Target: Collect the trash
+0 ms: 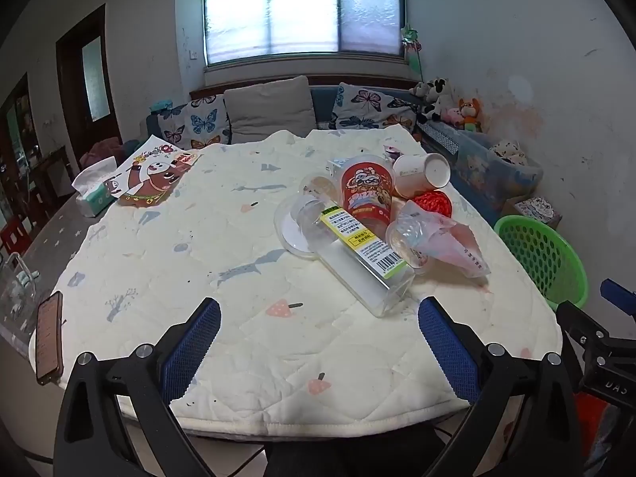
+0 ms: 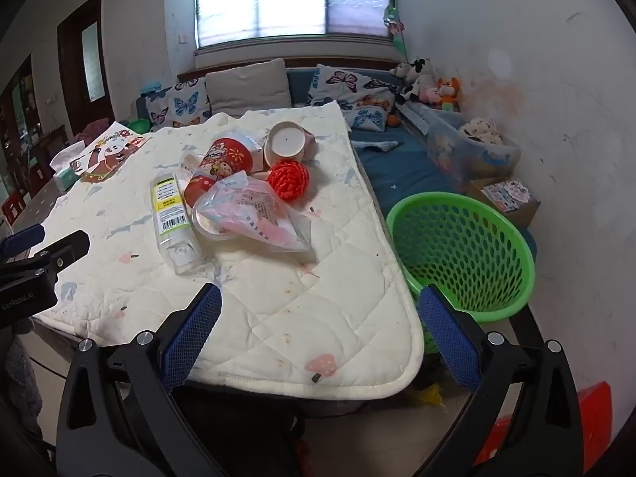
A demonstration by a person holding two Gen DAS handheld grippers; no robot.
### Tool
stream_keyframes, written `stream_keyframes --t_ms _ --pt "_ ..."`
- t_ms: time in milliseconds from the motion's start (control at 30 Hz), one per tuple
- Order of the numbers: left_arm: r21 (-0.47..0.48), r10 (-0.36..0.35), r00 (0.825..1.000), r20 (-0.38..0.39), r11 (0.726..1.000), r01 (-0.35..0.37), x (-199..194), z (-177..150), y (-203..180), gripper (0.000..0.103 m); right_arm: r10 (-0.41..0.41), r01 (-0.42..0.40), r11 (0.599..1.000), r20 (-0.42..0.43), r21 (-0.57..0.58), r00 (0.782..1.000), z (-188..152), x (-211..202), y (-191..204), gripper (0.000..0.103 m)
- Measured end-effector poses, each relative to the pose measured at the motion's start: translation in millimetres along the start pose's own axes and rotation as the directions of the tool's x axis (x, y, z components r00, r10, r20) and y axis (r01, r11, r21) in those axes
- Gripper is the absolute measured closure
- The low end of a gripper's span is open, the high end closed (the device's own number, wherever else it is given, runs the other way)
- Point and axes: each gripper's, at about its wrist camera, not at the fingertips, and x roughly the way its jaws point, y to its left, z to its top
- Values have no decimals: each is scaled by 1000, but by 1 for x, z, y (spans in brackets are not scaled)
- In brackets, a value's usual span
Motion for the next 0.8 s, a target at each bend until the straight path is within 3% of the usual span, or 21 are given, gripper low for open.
stream_keyframes --t_ms 800 --pt "-9 -9 1000 -16 1000 9 0 -12 -2 6 0 0 1000 0 -5 1000 0 -3 -1 4"
